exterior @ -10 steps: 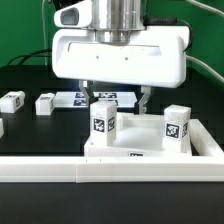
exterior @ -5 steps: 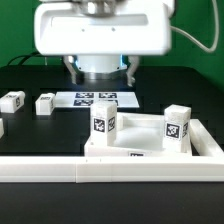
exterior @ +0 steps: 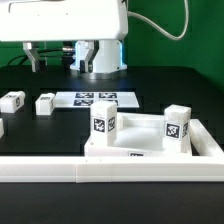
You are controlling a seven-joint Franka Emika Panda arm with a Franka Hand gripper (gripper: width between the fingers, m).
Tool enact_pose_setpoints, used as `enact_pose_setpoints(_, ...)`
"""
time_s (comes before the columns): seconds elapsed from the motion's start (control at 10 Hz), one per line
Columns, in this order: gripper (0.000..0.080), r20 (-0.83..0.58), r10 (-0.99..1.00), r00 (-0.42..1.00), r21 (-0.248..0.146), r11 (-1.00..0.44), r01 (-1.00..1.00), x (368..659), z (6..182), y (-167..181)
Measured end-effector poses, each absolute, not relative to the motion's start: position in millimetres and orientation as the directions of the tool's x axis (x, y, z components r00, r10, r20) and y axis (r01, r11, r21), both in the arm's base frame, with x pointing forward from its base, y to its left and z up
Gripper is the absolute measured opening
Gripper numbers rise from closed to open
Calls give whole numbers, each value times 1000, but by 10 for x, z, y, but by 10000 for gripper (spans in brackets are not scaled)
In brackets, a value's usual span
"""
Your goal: Assemble square table
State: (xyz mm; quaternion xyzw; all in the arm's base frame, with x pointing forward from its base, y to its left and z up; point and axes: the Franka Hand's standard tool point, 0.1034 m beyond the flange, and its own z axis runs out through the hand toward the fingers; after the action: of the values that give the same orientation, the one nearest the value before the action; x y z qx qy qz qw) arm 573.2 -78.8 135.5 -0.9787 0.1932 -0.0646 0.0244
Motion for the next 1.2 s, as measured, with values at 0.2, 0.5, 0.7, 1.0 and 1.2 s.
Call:
enact_pose_setpoints(0.2,648,117,-384,916,-70,-923,-378,5720,1348,-856)
enact_pose_setpoints(0.5,648,129,-302,945,-57,-953,-297,5659,1234,-666)
enact_pose_setpoints(0.7,648,121,-249,961,-43,-969,-245,5649,1098,-451)
enact_pose_setpoints(1.0,648,117,-242,963,-39,-970,-239,5641,1031,-419)
enact_pose_setpoints(1.2,648,115,-246,962,-41,-969,-243,5629,1022,-418)
